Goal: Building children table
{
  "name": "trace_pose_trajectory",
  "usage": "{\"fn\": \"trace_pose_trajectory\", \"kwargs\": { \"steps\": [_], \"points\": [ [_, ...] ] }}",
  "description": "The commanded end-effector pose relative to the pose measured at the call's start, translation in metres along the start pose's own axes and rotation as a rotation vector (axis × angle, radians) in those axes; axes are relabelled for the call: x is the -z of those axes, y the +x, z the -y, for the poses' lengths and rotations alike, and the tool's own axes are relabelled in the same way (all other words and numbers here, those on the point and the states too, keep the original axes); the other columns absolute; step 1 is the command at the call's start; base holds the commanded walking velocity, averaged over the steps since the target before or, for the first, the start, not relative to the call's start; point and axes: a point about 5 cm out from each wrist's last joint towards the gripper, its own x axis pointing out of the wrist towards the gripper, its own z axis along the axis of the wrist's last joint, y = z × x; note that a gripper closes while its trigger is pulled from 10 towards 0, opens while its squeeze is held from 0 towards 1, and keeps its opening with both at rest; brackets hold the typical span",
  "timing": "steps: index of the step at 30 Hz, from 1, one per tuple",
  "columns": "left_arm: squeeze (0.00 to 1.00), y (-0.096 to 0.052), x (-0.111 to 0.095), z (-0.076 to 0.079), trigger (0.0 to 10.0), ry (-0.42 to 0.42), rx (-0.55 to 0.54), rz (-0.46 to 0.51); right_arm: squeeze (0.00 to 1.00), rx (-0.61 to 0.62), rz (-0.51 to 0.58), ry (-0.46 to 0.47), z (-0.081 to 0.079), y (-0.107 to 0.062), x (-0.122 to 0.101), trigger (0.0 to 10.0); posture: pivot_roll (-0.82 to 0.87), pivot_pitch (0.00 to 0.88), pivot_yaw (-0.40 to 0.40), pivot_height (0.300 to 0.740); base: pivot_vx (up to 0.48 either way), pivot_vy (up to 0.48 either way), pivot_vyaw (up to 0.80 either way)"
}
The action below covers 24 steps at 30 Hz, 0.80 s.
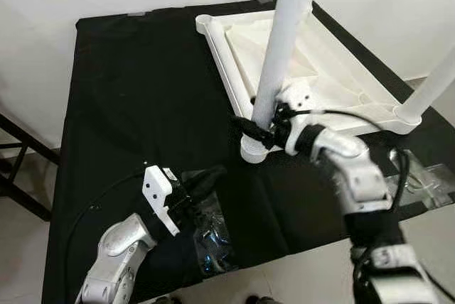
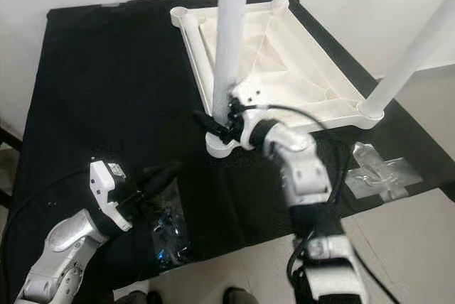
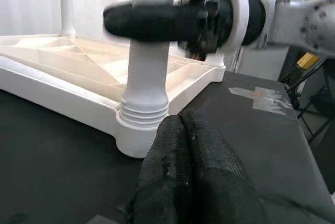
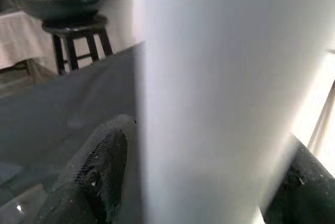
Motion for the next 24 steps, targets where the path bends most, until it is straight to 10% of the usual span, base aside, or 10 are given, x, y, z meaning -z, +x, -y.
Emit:
{"fn": "trace_pose_trajectory", "kwargs": {
  "steps": [1, 7, 9, 10, 11, 24],
  "points": [
    [0.00, -0.003, 0.004, 0.001, 10.0, 0.000, -0.008, -0.012, 0.00, -0.041, 0.015, 0.006, 0.003, -0.003, 0.002, 10.0, 0.04, 0.174, -0.043, 0.740, 0.000, 0.000, 0.00],
    [0.00, -0.003, 0.005, 0.000, 10.0, 0.000, -0.020, -0.008, 0.00, -0.175, 0.053, -0.035, 0.013, 0.001, -0.022, 10.0, 0.03, 0.172, -0.043, 0.740, 0.000, 0.000, 0.00],
    [0.00, -0.003, 0.005, 0.000, 10.0, 0.000, -0.033, -0.005, 0.00, -0.230, 0.032, -0.031, 0.019, 0.002, -0.023, 8.6, 0.03, 0.171, -0.045, 0.740, 0.000, 0.000, 0.00],
    [0.00, -0.004, 0.005, 0.000, 10.0, 0.000, -0.038, -0.004, 0.00, -0.236, 0.029, -0.019, 0.022, 0.002, -0.023, 2.7, 0.03, 0.171, -0.045, 0.740, 0.000, 0.000, 0.00],
    [0.00, -0.004, 0.004, 0.000, 10.0, -0.001, -0.043, -0.003, 0.00, -0.242, 0.025, -0.012, 0.024, 0.002, -0.023, 0.0, 0.03, 0.175, -0.044, 0.740, 0.000, 0.000, 0.00],
    [0.00, -0.008, 0.004, -0.001, 10.0, 0.007, -0.072, -0.007, 0.00, -0.197, -0.019, 0.058, 0.033, -0.004, 0.004, 0.0, 0.04, 0.185, -0.039, 0.740, 0.000, 0.000, 0.00]
  ]
}}
